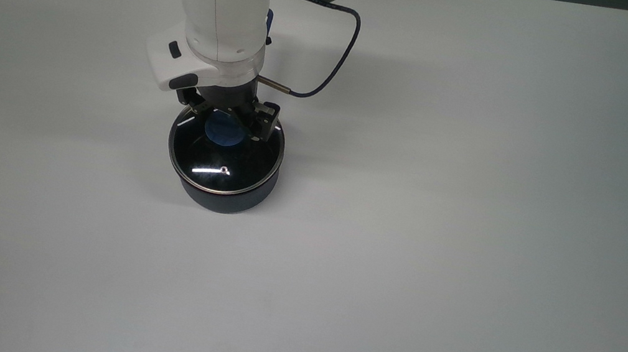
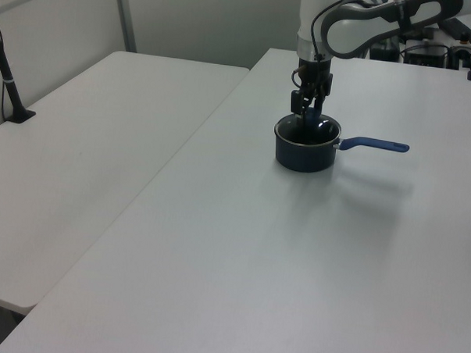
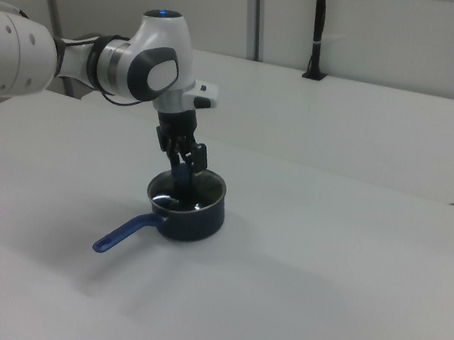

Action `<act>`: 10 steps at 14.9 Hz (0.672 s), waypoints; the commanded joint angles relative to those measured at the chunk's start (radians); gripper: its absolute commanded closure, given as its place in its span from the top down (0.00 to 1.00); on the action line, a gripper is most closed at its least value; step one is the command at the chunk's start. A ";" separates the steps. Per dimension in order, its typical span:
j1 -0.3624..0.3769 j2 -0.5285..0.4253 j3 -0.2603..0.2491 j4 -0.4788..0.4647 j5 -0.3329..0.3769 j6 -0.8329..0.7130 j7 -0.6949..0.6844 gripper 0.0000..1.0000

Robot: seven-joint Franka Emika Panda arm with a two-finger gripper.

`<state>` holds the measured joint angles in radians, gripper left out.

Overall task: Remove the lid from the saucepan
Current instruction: 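Lower the gripper onto the blue knob and close on it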

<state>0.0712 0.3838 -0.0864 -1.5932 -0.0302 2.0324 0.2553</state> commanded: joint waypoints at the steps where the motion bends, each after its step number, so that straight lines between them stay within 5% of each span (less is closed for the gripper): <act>1: 0.012 0.007 -0.006 0.012 -0.020 0.040 0.010 0.59; 10: 0.009 -0.006 -0.006 0.012 -0.017 0.026 -0.031 0.44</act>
<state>0.0712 0.3838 -0.0863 -1.5927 -0.0367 2.0561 0.2445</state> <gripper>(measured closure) 0.335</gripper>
